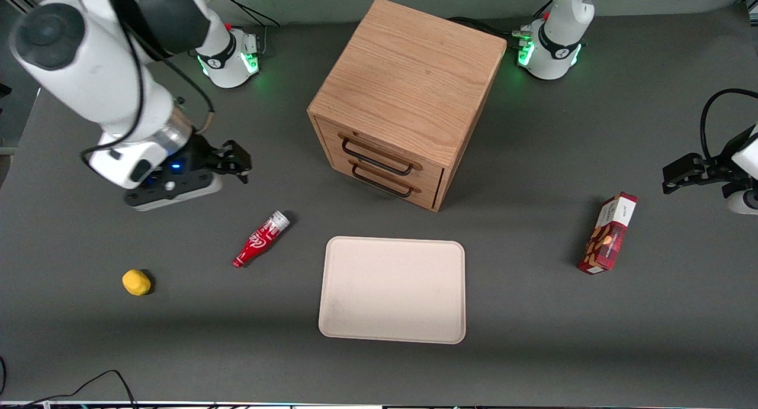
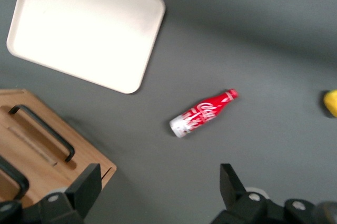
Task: Open upper drawer
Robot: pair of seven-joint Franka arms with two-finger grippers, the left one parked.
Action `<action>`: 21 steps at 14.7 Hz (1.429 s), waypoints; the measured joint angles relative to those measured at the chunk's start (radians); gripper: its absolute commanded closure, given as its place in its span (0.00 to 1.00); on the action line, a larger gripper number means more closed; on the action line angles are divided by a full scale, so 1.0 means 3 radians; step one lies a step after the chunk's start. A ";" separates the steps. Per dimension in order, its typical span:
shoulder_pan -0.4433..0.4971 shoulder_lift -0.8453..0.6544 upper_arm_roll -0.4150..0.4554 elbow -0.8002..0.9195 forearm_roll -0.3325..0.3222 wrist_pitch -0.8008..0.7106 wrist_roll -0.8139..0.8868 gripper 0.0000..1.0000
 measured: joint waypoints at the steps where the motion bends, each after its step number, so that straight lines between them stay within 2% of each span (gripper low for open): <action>1: 0.0116 0.0064 0.0004 0.0039 0.0001 0.0001 0.0000 0.00; 5: 0.0386 0.0366 0.0137 0.0267 0.0002 0.0004 -0.0170 0.00; 10: 0.0387 0.0697 0.0386 0.0476 0.0002 0.0154 -0.0846 0.00; 15: 0.0376 0.0881 0.0587 0.0519 0.0014 0.0296 -0.1265 0.00; 21: 0.0369 0.0969 0.0626 0.0516 0.0241 0.0388 -0.1548 0.00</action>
